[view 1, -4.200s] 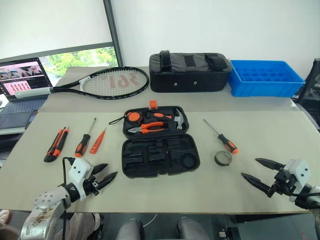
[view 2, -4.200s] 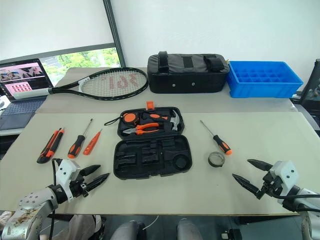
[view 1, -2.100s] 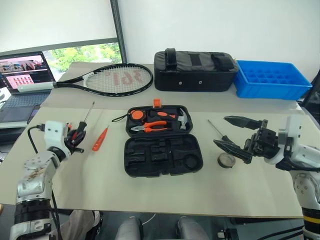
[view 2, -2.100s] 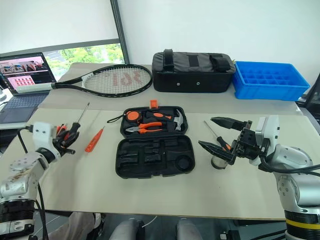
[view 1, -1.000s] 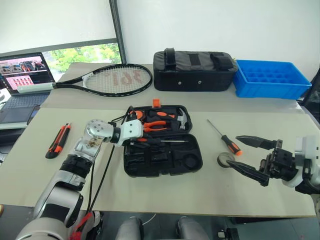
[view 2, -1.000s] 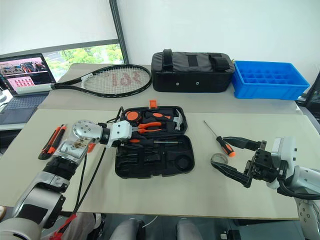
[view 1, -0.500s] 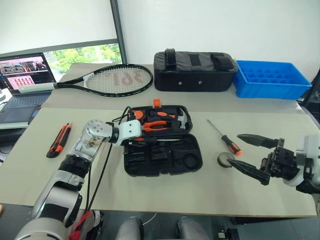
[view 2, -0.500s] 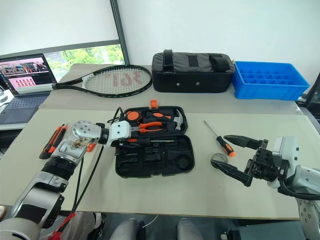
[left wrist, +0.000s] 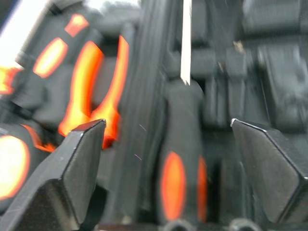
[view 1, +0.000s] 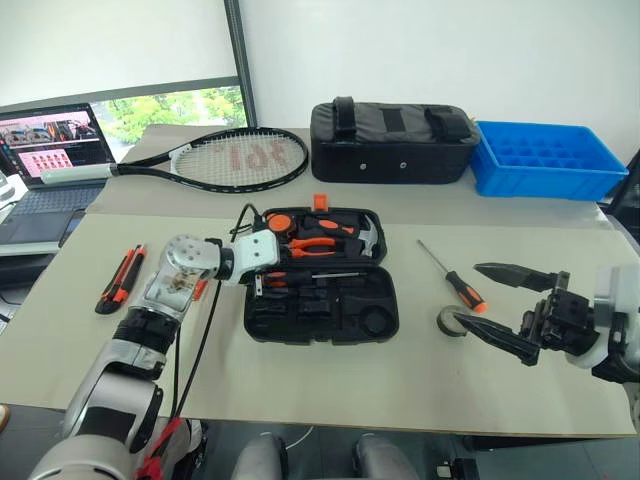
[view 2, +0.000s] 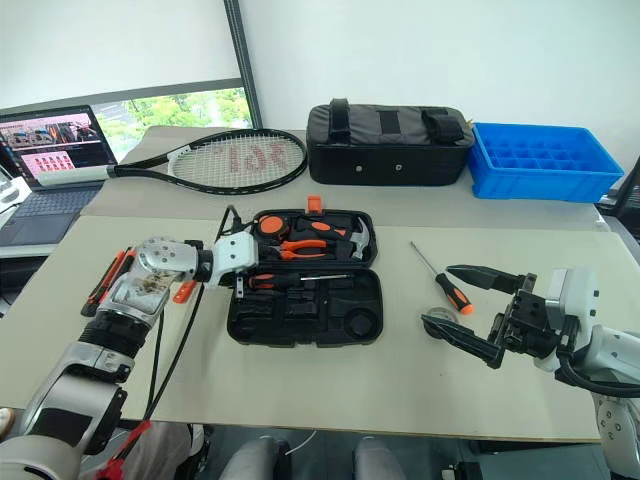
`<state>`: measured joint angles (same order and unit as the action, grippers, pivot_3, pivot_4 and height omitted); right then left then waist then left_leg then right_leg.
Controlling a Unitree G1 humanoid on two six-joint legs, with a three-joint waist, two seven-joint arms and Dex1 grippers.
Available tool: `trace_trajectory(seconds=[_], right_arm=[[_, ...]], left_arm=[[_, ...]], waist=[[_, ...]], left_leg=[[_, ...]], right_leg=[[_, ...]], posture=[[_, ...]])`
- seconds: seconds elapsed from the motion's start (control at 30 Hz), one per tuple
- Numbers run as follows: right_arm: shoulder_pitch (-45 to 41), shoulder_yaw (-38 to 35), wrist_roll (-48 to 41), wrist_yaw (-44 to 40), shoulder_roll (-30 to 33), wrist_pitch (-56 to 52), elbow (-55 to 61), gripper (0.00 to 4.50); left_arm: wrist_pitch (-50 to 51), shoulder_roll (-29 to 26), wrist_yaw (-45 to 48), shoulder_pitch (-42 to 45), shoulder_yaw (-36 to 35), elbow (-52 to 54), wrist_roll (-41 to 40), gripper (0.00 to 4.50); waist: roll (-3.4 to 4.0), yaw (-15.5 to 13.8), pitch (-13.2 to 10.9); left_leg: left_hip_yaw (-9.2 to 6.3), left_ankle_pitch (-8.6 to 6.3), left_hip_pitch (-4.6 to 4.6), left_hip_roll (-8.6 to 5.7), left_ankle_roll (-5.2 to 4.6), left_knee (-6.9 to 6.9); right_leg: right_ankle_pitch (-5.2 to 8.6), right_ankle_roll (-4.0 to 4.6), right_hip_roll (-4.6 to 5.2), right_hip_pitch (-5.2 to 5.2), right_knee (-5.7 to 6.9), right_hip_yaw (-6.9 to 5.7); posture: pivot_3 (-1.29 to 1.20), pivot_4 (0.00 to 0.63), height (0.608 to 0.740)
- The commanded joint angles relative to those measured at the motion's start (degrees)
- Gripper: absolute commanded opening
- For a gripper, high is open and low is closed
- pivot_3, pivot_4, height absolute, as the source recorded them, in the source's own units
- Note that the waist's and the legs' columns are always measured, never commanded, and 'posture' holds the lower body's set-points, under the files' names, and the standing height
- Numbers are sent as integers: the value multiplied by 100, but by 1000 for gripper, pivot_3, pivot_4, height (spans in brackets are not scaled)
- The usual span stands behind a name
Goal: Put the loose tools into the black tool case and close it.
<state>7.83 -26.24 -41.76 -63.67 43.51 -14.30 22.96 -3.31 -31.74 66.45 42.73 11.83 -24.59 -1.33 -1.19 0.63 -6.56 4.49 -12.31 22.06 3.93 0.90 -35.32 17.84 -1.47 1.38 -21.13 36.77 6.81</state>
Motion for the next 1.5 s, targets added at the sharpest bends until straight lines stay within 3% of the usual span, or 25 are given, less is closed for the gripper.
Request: trace_trajectory(seconds=[0.03,0.1,0.37,0.4,0.87,1.1,1.27,1.43,1.47,1.5], right_arm=[[-18,-126,-6,-45,30,139,44,4500],[-19,-116,11,-53,12,166,25,4500],[26,-114,2,68,-22,133,154,4500],[33,-125,-2,70,-18,130,156,4500],[23,-108,156,146,95,75,109,4500],[106,-86,347,327,218,-115,144,4500],[76,56,941,824,353,-256,-1,4500],[-362,503,1821,1526,421,-352,-633,4500],[-506,591,1907,1657,384,-427,-790,4500],[-661,692,2015,1778,378,-520,-967,4500]], left_arm=[[141,306,-144,403,-407,323,-551,3948],[173,417,-210,423,-432,268,-580,3418],[-131,1029,-492,14,-398,-393,-588,349],[-156,1049,-470,-35,-367,-450,-562,153],[-1211,940,-534,-97,602,-1800,752,153],[-988,1082,-597,-112,482,-2066,626,153],[-669,1178,-460,-101,3,-1690,23,153],[682,974,188,-130,-702,-375,-1308,153],[1095,848,410,-195,-771,7,-1588,653],[1486,699,615,-272,-821,402,-1853,808]], waist=[[3,-25,2],[6,-30,4],[7,28,3],[7,30,3],[24,-3,13],[25,20,14],[29,17,17],[26,55,12],[29,58,14],[40,68,18]], left_leg=[[-1,0,1,-3,0,0],[-3,0,-2,-6,0,-2],[-13,0,-3,-6,0,-5],[-13,0,-3,-6,0,-6],[-51,-1,16,-17,-2,-47],[-61,-1,-17,-18,-2,-56],[-64,-1,-18,-19,-2,-61],[-67,-1,0,-17,-2,-61],[-68,-1,5,-16,-2,-60],[-68,-1,9,-16,-2,-58]], right_leg=[[0,-1,1,0,0,1],[2,-3,1,8,-3,3],[2,-3,-5,8,4,6],[2,-3,-6,7,4,6],[3,-7,-10,30,0,-1],[26,-45,-10,85,6,-4],[25,-47,-10,82,10,-5],[24,-45,-13,51,14,-5],[25,-45,-14,47,13,-7],[25,-45,-15,41,13,-7]], posture=[[0,150,708],[0,150,708],[0,150,708],[0,150,708],[0,150,708],[0,150,708],[0,150,708],[0,150,708],[0,150,708],[0,150,708]])
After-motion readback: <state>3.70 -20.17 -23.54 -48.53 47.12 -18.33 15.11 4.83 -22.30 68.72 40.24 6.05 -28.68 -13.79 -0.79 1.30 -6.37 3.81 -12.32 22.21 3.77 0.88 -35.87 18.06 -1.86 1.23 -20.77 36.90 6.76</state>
